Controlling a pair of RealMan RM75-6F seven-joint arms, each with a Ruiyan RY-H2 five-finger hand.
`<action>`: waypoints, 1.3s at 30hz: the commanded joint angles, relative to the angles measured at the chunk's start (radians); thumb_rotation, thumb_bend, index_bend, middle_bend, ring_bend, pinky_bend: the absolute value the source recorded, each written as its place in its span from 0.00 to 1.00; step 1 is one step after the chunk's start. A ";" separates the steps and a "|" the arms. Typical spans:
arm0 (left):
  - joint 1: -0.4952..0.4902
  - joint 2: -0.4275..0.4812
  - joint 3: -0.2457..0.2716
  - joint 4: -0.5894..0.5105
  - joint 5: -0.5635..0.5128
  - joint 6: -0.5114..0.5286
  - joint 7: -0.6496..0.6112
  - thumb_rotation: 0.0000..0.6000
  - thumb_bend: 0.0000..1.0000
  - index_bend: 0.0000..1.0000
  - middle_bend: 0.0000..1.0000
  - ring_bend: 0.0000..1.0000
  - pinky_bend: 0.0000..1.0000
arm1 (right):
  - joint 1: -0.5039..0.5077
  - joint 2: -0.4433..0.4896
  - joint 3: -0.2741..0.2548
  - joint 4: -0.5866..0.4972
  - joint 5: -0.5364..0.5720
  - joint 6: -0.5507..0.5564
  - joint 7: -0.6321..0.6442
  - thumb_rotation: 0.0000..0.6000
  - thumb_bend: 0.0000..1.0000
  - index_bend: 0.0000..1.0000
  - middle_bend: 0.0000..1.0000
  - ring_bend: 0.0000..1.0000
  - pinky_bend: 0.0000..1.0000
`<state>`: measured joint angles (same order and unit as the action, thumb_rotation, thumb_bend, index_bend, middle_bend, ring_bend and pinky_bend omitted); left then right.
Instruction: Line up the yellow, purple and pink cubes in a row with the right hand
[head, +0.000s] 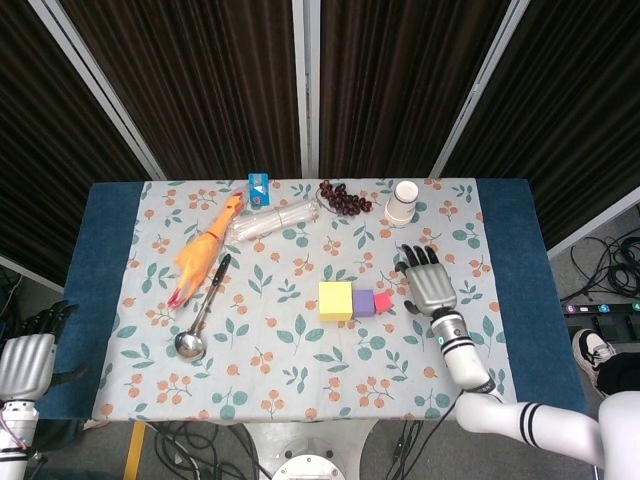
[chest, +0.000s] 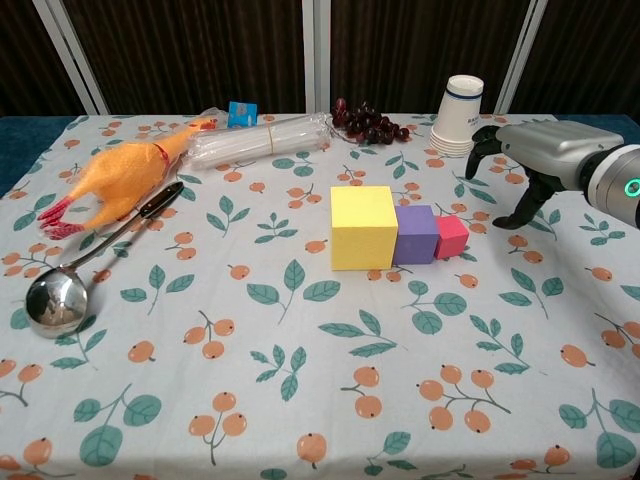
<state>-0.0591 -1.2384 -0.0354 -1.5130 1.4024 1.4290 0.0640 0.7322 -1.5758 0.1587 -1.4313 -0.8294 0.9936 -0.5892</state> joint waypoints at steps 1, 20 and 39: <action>0.002 0.001 0.001 -0.004 -0.001 0.002 0.004 1.00 0.09 0.22 0.23 0.18 0.21 | 0.017 -0.034 0.008 0.058 0.010 -0.037 0.020 1.00 0.10 0.28 0.02 0.00 0.00; -0.001 0.004 0.000 -0.009 -0.009 -0.007 0.011 1.00 0.09 0.22 0.23 0.18 0.21 | 0.049 -0.113 0.021 0.138 -0.023 -0.071 0.057 1.00 0.04 0.28 0.01 0.00 0.00; -0.005 0.003 -0.008 -0.007 -0.008 -0.003 0.008 1.00 0.09 0.22 0.23 0.18 0.21 | -0.021 -0.006 0.001 0.013 -0.081 0.021 0.092 1.00 0.09 0.28 0.02 0.00 0.00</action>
<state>-0.0634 -1.2356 -0.0428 -1.5200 1.3945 1.4255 0.0720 0.7399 -1.6235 0.1657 -1.3748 -0.8826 0.9822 -0.5222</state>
